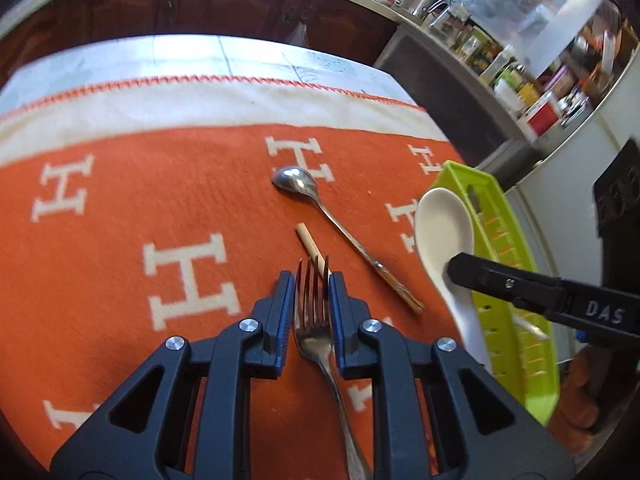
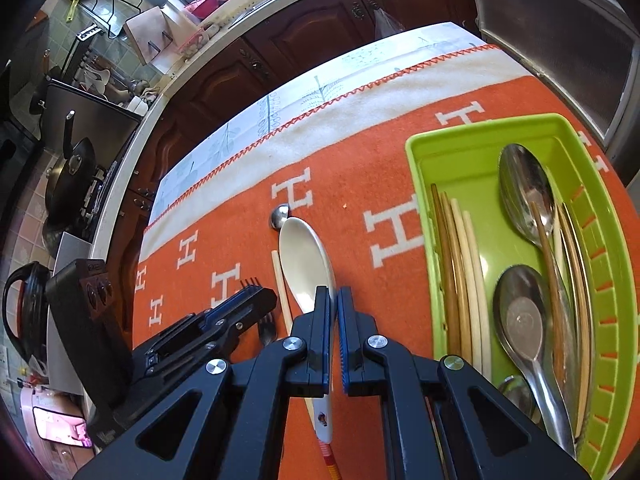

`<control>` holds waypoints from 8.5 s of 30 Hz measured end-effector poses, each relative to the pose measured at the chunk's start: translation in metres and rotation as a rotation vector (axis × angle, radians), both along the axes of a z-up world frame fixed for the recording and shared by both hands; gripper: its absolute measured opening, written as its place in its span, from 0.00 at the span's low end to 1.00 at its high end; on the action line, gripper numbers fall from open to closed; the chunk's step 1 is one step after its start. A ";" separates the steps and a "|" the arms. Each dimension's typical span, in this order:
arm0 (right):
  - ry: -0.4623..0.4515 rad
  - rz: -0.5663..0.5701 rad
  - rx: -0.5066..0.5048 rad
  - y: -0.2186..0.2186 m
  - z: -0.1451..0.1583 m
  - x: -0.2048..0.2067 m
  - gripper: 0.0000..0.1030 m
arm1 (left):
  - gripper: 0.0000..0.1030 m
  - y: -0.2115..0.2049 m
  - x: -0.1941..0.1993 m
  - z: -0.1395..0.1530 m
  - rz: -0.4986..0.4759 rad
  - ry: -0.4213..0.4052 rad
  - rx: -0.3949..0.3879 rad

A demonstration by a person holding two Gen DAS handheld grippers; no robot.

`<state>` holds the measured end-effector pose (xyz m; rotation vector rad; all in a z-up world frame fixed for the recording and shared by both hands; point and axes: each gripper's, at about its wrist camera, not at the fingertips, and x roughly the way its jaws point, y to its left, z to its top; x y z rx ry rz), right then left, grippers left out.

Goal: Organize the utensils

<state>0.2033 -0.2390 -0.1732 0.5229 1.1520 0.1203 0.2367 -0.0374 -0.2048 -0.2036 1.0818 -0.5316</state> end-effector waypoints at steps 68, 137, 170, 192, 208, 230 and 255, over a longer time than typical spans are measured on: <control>-0.040 -0.126 -0.145 -0.139 0.023 -0.119 0.11 | 0.00 -0.184 -0.067 0.081 -0.261 -0.020 0.145; 0.033 0.257 -0.135 0.044 0.002 -0.027 0.05 | 0.48 0.049 -0.092 0.080 0.310 0.037 0.349; 0.016 -0.020 -0.050 -0.129 0.028 -0.065 0.09 | 0.48 -0.058 0.048 0.018 0.345 0.122 0.375; -0.013 -0.044 -0.015 -0.131 0.020 -0.073 0.09 | 0.00 -0.050 0.007 0.039 0.256 0.035 0.254; -0.054 0.008 -0.010 -0.111 0.040 -0.092 0.09 | 0.00 -0.051 -0.087 0.129 0.062 0.016 0.049; -0.067 -0.035 -0.051 -0.139 0.064 -0.127 0.09 | 0.01 -0.145 -0.093 0.117 -0.005 0.033 0.204; -0.154 0.088 -0.118 -0.075 0.130 -0.164 0.24 | 0.74 -0.039 -0.177 0.191 0.168 -0.137 0.379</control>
